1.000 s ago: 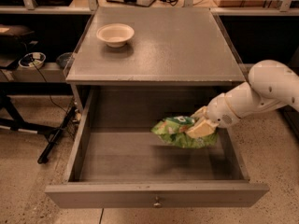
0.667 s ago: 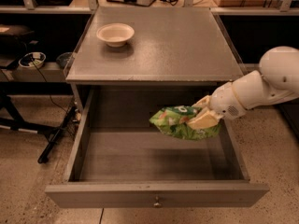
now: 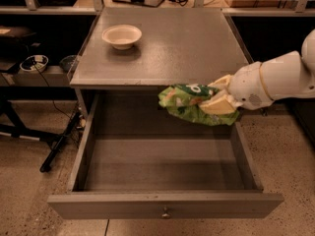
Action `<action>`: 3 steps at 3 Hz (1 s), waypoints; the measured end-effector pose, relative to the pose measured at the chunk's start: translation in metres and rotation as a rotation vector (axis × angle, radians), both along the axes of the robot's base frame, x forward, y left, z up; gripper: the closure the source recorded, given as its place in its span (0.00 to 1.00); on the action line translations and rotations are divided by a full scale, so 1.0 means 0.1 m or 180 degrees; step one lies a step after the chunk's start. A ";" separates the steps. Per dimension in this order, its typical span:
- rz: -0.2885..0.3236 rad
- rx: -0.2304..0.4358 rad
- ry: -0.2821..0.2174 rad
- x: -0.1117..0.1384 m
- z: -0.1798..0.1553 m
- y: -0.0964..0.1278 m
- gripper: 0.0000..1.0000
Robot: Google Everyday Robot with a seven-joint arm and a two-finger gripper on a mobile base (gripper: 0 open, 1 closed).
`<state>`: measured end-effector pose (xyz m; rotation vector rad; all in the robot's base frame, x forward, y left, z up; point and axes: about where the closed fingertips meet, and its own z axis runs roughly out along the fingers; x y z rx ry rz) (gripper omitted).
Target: Pick green rice chip bag from top drawer and place on counter
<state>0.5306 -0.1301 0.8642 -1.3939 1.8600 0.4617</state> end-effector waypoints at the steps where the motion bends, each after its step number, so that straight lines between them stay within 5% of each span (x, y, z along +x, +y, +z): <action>1: -0.0268 0.0030 -0.0339 0.20 0.46 0.02 1.00; 3: -0.0407 0.0063 -0.0408 0.68 0.68 0.02 1.00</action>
Offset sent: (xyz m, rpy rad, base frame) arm 0.0521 -0.0020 0.0873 0.0462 -0.1760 -0.1546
